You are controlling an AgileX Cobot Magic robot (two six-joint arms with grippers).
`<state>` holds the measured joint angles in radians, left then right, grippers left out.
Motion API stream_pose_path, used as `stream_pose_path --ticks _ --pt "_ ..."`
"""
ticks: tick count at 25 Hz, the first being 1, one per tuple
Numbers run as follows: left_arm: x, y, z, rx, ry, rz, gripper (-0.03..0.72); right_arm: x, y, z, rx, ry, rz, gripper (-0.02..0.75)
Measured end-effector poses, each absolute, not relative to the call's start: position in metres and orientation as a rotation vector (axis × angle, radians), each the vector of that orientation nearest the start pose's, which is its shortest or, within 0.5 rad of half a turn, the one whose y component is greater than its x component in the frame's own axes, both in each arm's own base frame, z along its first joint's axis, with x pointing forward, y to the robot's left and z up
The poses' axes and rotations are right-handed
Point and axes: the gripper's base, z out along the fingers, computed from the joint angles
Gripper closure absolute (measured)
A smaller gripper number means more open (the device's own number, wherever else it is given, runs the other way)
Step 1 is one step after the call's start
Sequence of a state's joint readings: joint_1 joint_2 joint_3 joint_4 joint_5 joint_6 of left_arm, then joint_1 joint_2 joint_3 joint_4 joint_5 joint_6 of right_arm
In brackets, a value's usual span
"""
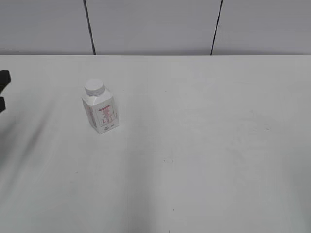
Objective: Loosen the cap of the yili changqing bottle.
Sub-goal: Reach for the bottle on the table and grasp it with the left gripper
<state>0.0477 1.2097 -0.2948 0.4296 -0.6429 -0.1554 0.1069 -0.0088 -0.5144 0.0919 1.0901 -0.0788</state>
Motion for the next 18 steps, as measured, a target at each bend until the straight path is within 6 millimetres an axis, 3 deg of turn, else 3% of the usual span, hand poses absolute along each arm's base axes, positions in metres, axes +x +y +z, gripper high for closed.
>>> stream_pose_path --ticks 11,15,18 --pt "0.233 -0.043 0.147 0.593 1.790 -0.423 0.247 -0.010 0.006 0.279 -0.197 2.040 0.127 0.258" --pt "0.246 -0.053 0.123 0.733 1.777 -0.559 0.202 -0.010 0.006 0.279 -0.197 2.040 0.127 0.258" --pt "0.258 -0.056 0.108 0.738 1.775 -0.623 0.160 -0.010 0.006 0.279 -0.197 2.040 0.127 0.258"
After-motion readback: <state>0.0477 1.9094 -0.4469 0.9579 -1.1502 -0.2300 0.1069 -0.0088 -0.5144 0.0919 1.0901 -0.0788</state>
